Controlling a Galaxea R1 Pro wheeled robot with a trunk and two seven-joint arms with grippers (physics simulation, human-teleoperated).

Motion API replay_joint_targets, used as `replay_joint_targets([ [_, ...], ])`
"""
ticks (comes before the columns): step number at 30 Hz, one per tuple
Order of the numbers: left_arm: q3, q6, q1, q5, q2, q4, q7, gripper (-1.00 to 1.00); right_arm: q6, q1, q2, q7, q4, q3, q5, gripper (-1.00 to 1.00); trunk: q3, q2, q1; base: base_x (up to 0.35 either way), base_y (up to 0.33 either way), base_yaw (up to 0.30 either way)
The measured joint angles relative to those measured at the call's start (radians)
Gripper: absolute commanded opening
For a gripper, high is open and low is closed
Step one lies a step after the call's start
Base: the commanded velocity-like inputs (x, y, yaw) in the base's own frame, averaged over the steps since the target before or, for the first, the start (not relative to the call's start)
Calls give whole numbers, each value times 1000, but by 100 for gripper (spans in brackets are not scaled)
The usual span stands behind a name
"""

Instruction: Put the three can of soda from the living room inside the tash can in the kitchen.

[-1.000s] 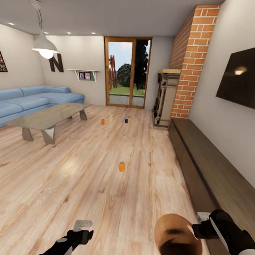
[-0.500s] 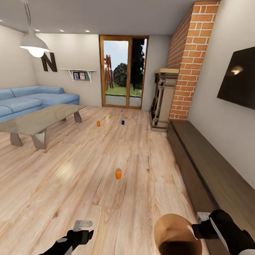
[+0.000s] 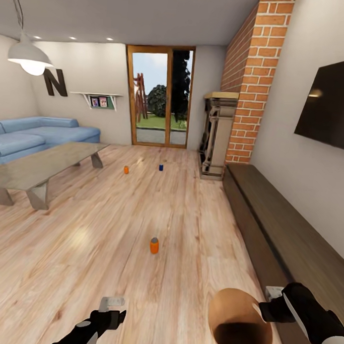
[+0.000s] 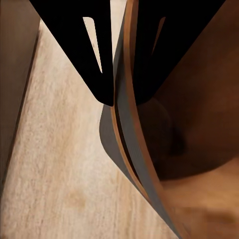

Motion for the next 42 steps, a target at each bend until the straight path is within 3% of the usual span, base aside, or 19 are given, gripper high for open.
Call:
replay_joint_targets([
  [42, 0, 0, 0, 0, 0, 0, 0, 100, 0, 0, 0, -2, 0, 0, 7, -100, 0, 0, 0, 346, 0, -18],
])
